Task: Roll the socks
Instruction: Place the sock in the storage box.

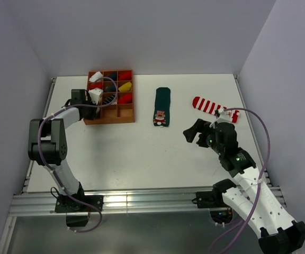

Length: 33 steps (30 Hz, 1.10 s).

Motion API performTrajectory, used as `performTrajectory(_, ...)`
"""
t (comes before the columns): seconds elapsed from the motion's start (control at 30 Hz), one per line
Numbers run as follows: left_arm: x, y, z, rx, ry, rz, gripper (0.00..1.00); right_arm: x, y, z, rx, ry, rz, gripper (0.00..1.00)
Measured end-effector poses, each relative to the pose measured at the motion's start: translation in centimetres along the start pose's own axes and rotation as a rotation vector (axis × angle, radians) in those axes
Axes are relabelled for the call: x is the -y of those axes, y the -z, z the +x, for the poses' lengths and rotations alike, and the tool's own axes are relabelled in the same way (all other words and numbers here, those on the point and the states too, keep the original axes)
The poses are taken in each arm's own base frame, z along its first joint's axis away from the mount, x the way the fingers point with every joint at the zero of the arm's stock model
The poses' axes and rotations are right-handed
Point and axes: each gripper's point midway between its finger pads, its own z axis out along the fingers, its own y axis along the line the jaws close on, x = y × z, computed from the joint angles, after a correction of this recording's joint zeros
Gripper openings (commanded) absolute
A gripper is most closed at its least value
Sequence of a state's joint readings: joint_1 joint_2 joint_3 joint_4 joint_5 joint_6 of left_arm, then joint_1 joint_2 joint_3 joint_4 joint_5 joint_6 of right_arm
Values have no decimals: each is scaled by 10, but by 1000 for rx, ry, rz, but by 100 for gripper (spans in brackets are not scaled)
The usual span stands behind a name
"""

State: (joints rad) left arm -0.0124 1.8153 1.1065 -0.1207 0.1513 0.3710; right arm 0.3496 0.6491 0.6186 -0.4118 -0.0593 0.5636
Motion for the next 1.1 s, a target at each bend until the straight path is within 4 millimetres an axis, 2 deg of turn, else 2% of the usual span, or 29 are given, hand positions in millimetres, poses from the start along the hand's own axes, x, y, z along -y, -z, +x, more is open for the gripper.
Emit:
performTrajectory(0.03,-1,-1,0,-5,1,-1,30,0,0,0,0,1,1,94)
performTrajectory(0.3,-3,-12,2,-56,29,12,36,2,-1,1,-1,1,5,94)
performTrajectory(0.5,-5,-11,1,-62,50,10,44,2,0,1,2,2,8,94)
performTrajectory(0.67,-5,-6,-1,-56,65,6,52,2,0,1,2,4,8,94)
performTrajectory(1.1,-1,14,-4,-68,84,14,58,2,0,1,2,4,8,94)
